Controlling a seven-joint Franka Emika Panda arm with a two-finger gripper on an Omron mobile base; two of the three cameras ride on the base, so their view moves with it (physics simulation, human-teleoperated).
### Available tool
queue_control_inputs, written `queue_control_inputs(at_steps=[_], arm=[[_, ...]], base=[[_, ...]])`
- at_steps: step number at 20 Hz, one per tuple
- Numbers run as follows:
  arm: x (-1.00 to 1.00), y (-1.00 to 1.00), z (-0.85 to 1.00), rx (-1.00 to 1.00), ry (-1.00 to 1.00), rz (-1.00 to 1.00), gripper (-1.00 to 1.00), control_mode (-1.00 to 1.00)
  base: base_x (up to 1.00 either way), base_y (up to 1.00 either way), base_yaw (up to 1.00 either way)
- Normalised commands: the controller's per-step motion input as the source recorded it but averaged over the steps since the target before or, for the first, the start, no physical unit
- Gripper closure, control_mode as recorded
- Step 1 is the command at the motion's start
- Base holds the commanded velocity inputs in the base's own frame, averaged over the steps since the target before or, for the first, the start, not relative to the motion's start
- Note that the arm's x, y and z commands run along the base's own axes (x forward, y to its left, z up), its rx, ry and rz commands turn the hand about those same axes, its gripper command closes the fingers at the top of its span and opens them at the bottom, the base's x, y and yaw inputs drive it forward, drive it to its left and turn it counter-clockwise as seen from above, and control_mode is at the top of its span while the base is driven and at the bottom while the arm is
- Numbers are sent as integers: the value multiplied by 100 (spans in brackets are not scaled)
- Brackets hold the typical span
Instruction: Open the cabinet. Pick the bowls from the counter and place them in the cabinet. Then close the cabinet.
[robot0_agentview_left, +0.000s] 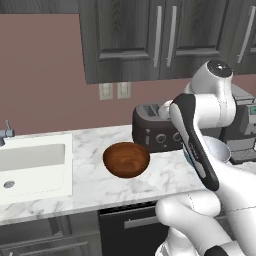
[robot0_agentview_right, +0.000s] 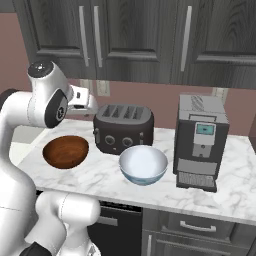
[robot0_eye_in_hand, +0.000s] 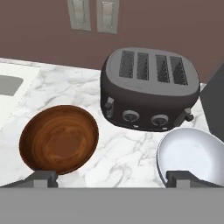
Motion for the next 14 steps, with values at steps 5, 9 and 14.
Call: queue_control_inputs(at_steps=[5,9,14], arm=[[-5,0,50,0,-5,0,-100,-100],[-2,-2,40,0,-4,0,-100,-100],[-1,-2,37,0,-5,0,-100,-100]], base=[[0,0,0],[0,0,0],[0,0,0]])
